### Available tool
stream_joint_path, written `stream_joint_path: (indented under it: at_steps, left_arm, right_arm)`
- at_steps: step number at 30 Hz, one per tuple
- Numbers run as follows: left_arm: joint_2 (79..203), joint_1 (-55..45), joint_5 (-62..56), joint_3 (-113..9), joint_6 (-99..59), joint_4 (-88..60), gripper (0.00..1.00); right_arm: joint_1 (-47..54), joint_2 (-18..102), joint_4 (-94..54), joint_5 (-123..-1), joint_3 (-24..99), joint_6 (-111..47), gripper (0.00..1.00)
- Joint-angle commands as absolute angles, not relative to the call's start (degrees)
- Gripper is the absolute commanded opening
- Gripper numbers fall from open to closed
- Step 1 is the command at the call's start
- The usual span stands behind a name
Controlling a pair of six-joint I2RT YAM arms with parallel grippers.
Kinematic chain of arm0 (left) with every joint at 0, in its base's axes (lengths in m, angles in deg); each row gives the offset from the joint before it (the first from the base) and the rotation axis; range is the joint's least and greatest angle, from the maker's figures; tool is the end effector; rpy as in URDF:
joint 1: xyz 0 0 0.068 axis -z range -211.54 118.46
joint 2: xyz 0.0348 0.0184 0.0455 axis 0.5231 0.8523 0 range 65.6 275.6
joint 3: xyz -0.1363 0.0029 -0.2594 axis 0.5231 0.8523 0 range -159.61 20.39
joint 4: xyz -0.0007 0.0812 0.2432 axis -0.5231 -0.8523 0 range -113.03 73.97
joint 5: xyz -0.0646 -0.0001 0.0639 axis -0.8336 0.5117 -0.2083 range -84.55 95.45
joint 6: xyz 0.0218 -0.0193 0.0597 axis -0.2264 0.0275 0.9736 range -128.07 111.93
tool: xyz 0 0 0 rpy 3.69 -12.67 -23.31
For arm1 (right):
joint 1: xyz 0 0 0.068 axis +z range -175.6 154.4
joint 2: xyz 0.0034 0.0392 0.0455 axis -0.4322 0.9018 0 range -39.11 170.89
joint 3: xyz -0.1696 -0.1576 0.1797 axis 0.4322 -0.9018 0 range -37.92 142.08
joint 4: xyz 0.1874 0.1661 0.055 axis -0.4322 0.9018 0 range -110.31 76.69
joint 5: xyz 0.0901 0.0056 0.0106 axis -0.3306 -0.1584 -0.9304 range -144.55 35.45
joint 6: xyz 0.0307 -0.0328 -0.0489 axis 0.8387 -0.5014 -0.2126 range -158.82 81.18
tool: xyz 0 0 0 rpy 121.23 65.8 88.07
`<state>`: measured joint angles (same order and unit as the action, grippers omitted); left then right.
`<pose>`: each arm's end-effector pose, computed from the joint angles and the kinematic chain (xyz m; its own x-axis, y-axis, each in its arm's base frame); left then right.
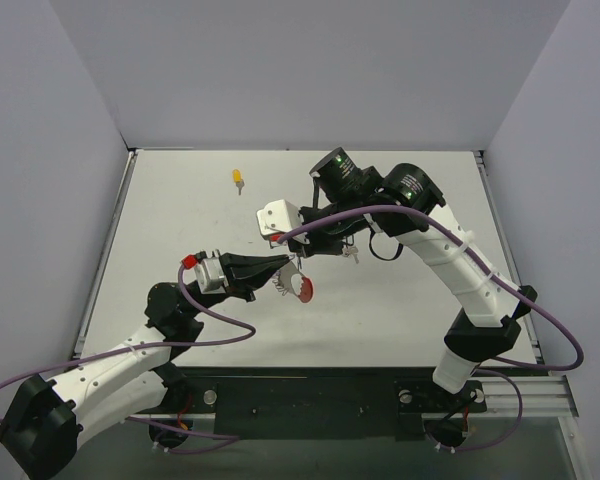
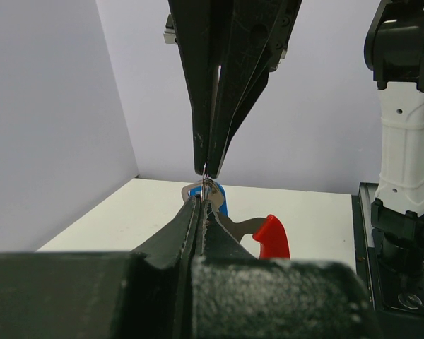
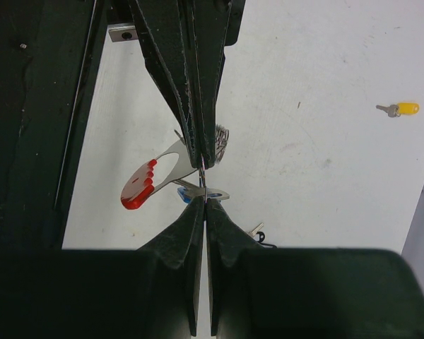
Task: Put the keys on the keyring
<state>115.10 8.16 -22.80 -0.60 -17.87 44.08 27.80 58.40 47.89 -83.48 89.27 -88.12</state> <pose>0.1200 -0.1321 0.3315 0.2487 -0.4015 -0.8815 0.9288 0.3571 0.0994 0.1761 0.2797 0.4919 0.4617 -0.4912 -0.7386 -0.8868 -0.2370 -0.3967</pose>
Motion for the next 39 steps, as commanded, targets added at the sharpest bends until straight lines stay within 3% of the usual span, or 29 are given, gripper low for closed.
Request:
stream_joint_path:
  at_steps: [1,39]
  left_arm:
    - [113.9,8.4,-21.6,-1.3,-17.0,45.8,0.0]
    - [113.6,8.8,-23.6,-1.4,-15.9,45.3,0.0]
  right_arm:
    - [28.3,58.4,49.7,-84.3,90.7,-87.5,0.0]
    - [28.4,59.1,48.9,-84.3,90.9,-86.3,0.0]
